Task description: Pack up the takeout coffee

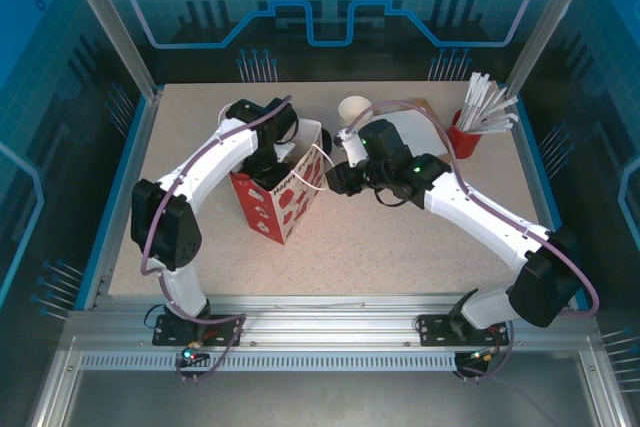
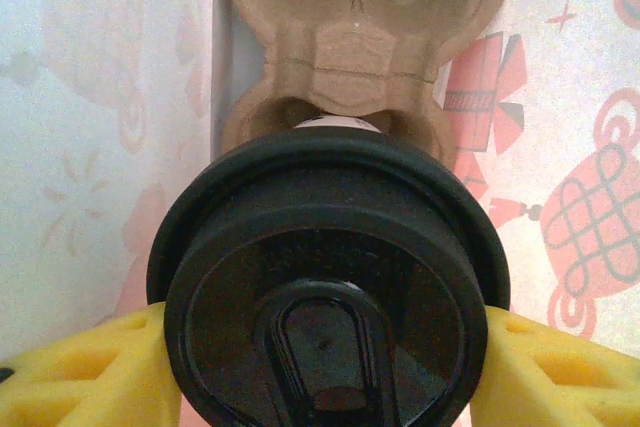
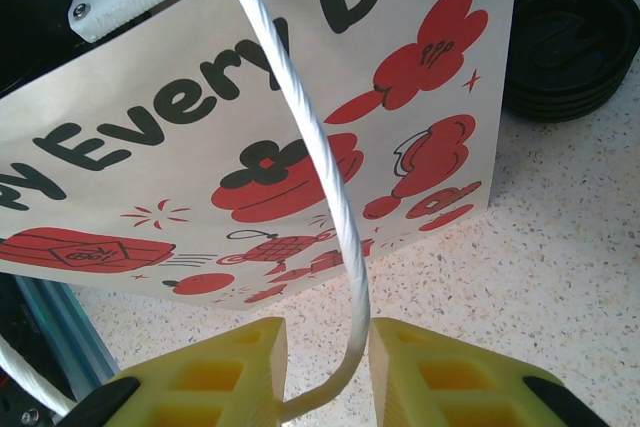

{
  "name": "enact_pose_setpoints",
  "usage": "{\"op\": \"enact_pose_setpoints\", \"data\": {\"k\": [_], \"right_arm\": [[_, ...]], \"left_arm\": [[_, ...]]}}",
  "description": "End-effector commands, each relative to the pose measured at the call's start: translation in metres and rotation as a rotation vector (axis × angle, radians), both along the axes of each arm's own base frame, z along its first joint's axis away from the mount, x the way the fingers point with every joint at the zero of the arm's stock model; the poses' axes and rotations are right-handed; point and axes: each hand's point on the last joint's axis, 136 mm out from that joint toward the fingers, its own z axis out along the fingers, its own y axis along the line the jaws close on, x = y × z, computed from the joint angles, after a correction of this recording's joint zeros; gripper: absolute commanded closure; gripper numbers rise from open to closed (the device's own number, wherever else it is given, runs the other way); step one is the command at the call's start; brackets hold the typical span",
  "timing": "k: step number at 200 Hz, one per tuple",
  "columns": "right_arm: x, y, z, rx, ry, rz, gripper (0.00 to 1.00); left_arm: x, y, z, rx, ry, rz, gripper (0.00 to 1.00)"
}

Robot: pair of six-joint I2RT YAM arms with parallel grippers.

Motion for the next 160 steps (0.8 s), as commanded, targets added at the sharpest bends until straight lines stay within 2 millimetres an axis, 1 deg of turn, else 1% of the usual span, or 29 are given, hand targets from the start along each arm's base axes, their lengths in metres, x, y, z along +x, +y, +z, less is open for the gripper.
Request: {"op": "enact_pose_setpoints", "data": {"k": [1,88,160], "right_arm": [[-0.0006,0.0062,0.0042,-0.006,-0.018,0.016,0.70],[0.0003,0.0064,0.0045,-0.010,-0.018,0.016,0.70],[0.0001,0.0069,0.0045,-0.011,-0.019,0.016,0.70]], "left_arm": [[0.0012,0.0015,-0.0045,-0.009,0.013,0.005,0.60],[0.0036,0.0005,-0.0028,-0.013,0.008,-0.003,0.61],[0.0044,-0.0003,-0.0059,-0.012,0.014,-0.006,0.60]]}}
